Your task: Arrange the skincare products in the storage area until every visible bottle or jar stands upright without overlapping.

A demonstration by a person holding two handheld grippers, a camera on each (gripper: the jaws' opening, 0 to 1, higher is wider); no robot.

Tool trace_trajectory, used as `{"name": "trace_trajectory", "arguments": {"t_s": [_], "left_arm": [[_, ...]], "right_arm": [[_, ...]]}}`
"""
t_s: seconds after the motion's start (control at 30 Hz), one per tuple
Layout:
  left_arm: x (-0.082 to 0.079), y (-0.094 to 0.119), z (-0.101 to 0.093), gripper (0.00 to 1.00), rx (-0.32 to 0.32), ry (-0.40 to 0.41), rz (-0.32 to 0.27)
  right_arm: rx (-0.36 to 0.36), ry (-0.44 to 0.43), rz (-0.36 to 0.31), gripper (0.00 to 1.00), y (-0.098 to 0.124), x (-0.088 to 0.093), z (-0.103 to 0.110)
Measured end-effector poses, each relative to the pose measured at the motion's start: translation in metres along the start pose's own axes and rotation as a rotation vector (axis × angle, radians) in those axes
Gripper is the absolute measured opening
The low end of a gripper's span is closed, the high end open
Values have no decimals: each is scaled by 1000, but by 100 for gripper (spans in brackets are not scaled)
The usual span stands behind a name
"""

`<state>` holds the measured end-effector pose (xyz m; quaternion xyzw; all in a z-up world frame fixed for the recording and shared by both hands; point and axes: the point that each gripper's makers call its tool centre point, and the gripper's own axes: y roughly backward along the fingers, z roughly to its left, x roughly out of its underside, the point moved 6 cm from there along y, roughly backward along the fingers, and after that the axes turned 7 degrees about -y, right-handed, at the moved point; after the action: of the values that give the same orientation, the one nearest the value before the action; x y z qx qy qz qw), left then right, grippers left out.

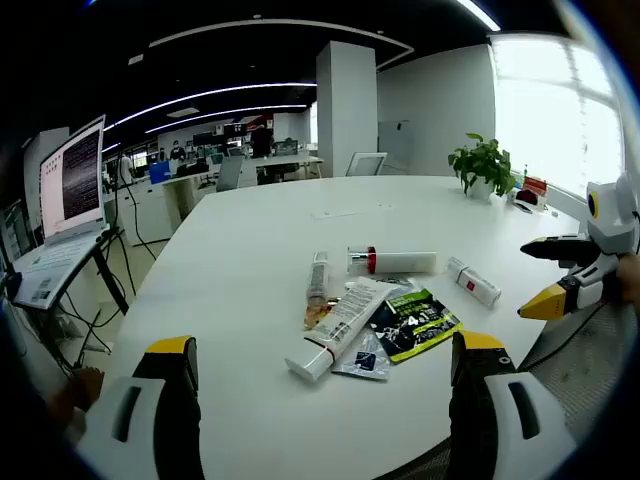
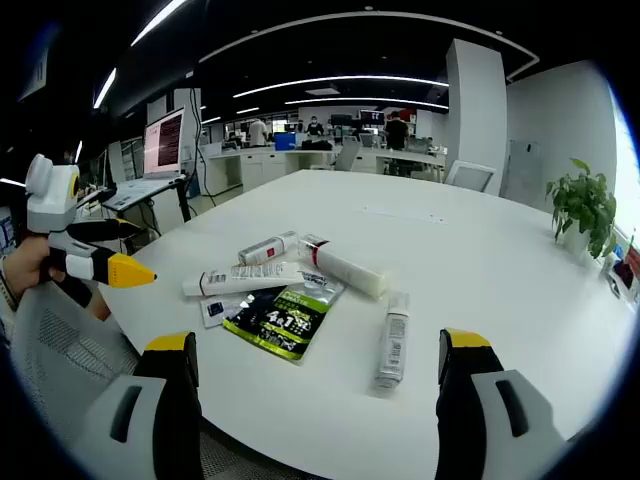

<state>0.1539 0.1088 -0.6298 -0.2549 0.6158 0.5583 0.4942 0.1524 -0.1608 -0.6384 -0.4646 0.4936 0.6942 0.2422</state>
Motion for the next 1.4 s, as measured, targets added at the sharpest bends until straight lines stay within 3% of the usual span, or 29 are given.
{"name": "trace_trajectory", "arguments": {"t_s": [1.4], "left_arm": [[1,-2,-1,99,11,-7,13]], "right_arm": [[-4,13,5,100,-1,0,2]]}}
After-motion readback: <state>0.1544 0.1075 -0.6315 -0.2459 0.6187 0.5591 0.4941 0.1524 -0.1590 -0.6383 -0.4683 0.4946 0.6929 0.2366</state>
